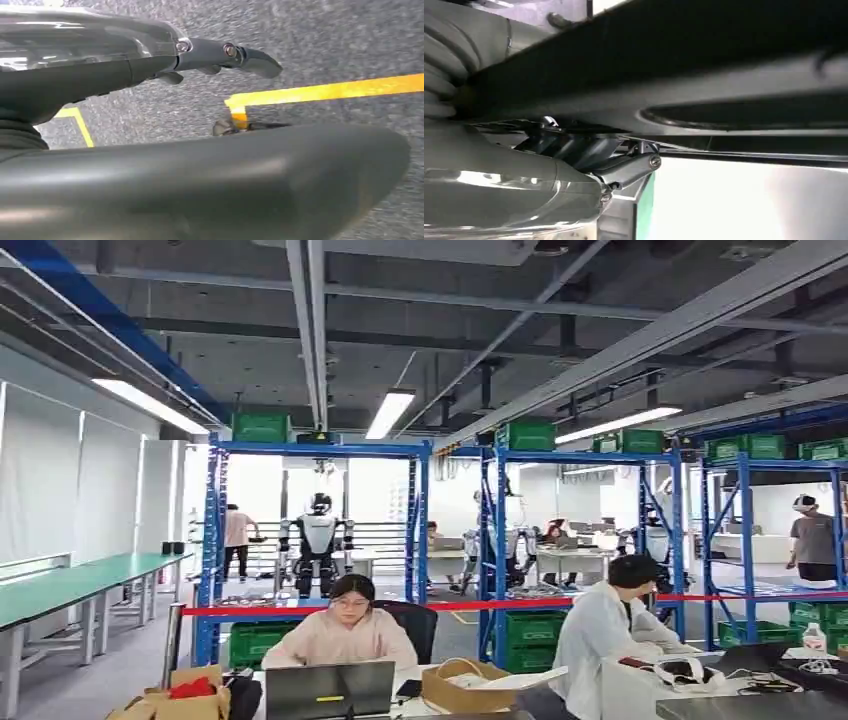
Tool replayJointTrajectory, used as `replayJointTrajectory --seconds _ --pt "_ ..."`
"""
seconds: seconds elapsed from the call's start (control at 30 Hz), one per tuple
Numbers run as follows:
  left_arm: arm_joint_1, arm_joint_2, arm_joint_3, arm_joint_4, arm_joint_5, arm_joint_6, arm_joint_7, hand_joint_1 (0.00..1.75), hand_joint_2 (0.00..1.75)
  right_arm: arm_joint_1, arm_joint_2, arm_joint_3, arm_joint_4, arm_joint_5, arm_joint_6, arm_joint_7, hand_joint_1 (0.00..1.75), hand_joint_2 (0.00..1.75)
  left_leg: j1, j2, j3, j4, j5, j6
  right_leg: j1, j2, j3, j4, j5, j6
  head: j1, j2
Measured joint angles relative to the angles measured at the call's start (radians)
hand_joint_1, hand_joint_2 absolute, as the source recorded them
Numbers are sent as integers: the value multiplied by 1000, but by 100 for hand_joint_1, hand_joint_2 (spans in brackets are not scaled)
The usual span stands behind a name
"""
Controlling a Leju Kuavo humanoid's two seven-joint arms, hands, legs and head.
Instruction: Take the parts from the cabinet and place them on the table.
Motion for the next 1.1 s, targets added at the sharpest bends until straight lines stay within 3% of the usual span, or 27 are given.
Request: replayJointTrajectory --seconds 0.07,0.1,0.13,0.17,0.2,0.27,0.3,0.4,0.43,0.47,0.5,0.53,0.57,0.6,0.63,0.7,0.73,0.77,0.8,0.83,0.87,0.9,0.93,0.97,1.0,1.03,1.1 --pt "1 0 0 0 3 0 -1 0 175 2 0 0 0 0 0 0 175 175 -2 0 -99 132 -64 -4 2 0 18 0 -19 -5 0 0" --pt "6 0 0 0 4 0 -1 0 175 5 0 1 0 0 0 0 175 175 -2 0 -138 165 -92 -4 3 1 30 0 -30 -6 0 0" --pt "9 0 0 0 4 0 -1 0 175 6 0 1 0 0 0 0 175 175 -2 0 -158 158 -94 -3 4 3 45 0 -41 -6 0 0" --pt "10 0 -1 0 4 0 -1 0 175 6 0 1 1 0 0 0 175 175 -2 0 -161 121 -74 -2 4 5 62 0 -54 -4 0 0" --pt "10 0 -1 0 4 0 -1 0 175 5 0 1 1 0 0 0 175 175 -2 0 -152 58 -25 0 4 5 82 0 -68 -2 0 0" --pt "14 0 -1 0 5 0 -2 0 175 5 0 1 2 0 0 0 175 175 -2 2 -142 -68 148 3 4 2 111 -1 -97 7 0 0" --pt "14 0 -1 0 6 0 -1 0 175 6 0 2 4 1 0 0 175 175 -9 5 -143 -71 121 6 6 6 123 2 -105 15 -1 0" --pt "14 0 -1 0 5 0 -2 0 175 4 0 1 2 2 0 0 175 175 -14 3 -134 -75 121 28 3 6 127 3 -110 33 0 0" --pt "13 0 -1 0 5 0 -2 0 175 4 0 0 1 1 0 0 175 175 -6 1 -119 -81 119 32 4 5 123 19 -109 37 0 0" --pt "13 0 -1 0 5 0 -3 0 175 4 0 0 0 1 0 0 175 175 -4 1 -103 -88 112 39 3 4 105 66 -100 45 0 0" --pt "12 0 -1 0 5 0 -3 0 175 1 0 0 0 1 0 0 175 175 -3 1 -92 -92 105 42 1 2 64 131 -104 50 0 0" --pt "12 0 -1 0 5 0 -3 0 175 0 0 0 0 1 0 0 175 175 -3 1 -81 -94 97 41 -4 1 14 201 -123 56 0 0" --pt "12 0 -1 0 5 0 -3 0 175 3 -1 0 0 1 0 0 175 175 -2 1 -69 -94 84 41 -7 1 -45 274 -162 60 0 0" --pt "13 0 -1 0 5 0 -3 0 175 6 -1 0 0 1 0 0 175 175 -1 0 -57 -94 73 40 -9 0 -83 310 -192 62 0 0" --pt "15 0 -1 0 5 0 -3 0 175 6 -2 0 1 1 0 0 175 175 0 -1 -40 -94 60 39 -10 1 -108 312 -203 64 0 0" --pt "15 -1 -1 0 5 0 -4 0 175 5 -2 0 1 1 0 0 175 175 1 -4 -3 -95 33 36 -10 0 -108 228 -166 62 0 0" --pt "13 -1 -1 0 5 0 -4 0 175 4 -2 0 1 1 0 0 175 175 2 -4 20 -96 17 33 -10 0 -95 147 -97 59 0 0" --pt "13 -2 -2 0 5 0 -6 0 175 5 -2 0 1 1 0 0 175 175 2 -4 32 -100 1 29 -7 -1 -86 64 13 53 0 0" --pt "8 -2 -2 0 6 0 -7 0 175 6 -3 0 2 1 0 -1 175 175 2 -6 49 -100 -8 23 -1 1 -94 62 49 49 1 0" --pt "6 -3 -2 0 6 0 -8 0 175 5 -3 0 3 2 0 1 175 175 2 -9 50 -112 -11 17 4 2 -89 51 33 38 -2 0" --pt "6 -3 -2 0 6 0 -7 0 175 4 -3 0 2 2 0 2 175 175 2 -8 60 -129 -12 12 5 1 -87 48 40 30 0 0" --pt "9 -4 -2 0 7 0 -8 0 175 3 -2 0 1 2 0 1 175 175 0 -8 66 -121 8 5 4 1 -77 35 35 21 1 0" --pt "8 -4 -2 0 8 0 -8 0 175 3 0 0 -1 2 0 1 175 175 0 -8 68 -112 19 -1 2 5 -55 20 32 17 0 0" --pt "6 -5 -3 0 8 0 -9 0 175 4 0 0 -2 2 0 1 175 175 3 -4 58 -74 26 0 -1 3 -30 2 28 14 1 0" --pt "2 -5 -3 0 9 0 -10 0 175 -1 1 0 -2 1 0 0 175 175 2 -3 17 -4 36 1 -2 1 -10 -8 20 7 1 0" --pt "0 -5 -3 0 9 0 -10 0 175 -4 2 0 -2 2 0 0 175 175 0 -2 -32 64 25 1 -3 1 2 -10 11 4 1 0" --pt "4 -5 -3 0 9 0 -10 0 175 -2 3 0 -2 2 0 0 175 175 -1 -2 -121 151 -63 -2 -3 2 29 -11 -14 0 1 0"
